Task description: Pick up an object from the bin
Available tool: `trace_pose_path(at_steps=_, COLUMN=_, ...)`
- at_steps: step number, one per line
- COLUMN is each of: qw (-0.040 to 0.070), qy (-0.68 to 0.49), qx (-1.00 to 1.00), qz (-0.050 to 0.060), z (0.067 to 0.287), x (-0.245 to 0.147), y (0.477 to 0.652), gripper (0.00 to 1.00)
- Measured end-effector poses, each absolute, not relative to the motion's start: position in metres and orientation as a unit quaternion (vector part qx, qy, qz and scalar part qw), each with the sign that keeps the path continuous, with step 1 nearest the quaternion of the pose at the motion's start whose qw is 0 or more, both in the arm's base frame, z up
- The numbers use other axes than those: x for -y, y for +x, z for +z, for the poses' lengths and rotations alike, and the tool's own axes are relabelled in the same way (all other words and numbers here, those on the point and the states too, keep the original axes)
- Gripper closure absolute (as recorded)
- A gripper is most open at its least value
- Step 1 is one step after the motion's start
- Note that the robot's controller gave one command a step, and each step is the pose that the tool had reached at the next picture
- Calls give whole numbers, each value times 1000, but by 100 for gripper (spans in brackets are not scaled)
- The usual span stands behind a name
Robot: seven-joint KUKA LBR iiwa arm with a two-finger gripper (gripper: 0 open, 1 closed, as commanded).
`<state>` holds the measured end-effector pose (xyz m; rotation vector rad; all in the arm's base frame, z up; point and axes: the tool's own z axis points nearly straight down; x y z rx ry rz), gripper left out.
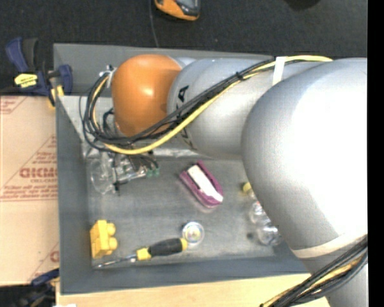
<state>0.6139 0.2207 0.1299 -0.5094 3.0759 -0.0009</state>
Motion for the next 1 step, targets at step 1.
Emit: trace_pose_path(at_steps=1, qw=6, qy=-163, qx=-987, qz=-1, z=161, x=-219, y=611, gripper=100)
